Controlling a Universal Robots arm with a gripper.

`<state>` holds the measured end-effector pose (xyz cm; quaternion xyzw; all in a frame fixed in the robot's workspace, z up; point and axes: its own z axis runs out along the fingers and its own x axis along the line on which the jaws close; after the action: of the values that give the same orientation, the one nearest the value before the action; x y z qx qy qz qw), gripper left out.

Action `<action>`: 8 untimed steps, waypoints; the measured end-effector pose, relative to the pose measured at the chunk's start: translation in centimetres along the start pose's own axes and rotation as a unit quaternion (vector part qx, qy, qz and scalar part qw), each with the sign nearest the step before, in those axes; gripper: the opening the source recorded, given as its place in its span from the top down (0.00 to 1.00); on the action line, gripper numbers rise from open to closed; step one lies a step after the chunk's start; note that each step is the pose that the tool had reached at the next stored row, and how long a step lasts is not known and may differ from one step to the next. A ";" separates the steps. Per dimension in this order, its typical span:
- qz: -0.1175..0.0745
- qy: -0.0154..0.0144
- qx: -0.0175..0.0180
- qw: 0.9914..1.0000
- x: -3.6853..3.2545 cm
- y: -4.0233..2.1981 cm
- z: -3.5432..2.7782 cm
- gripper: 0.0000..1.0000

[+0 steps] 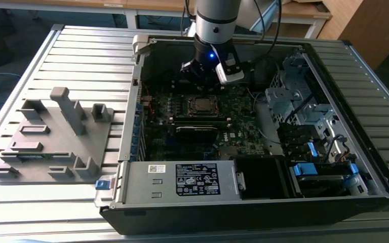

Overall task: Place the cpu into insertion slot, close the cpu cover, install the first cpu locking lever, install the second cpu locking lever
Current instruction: 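Install the first cpu locking lever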

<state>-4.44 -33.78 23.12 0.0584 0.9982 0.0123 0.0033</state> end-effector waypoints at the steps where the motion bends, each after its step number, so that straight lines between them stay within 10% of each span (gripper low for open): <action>1: 0.000 0.000 0.001 1.000 0.00 0.00 0.07 0.89; 8: 0.000 -0.002 0.013 1.000 0.00 0.00 0.09 0.89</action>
<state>-4.44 -33.78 23.04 0.0584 0.9983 -0.0009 0.0041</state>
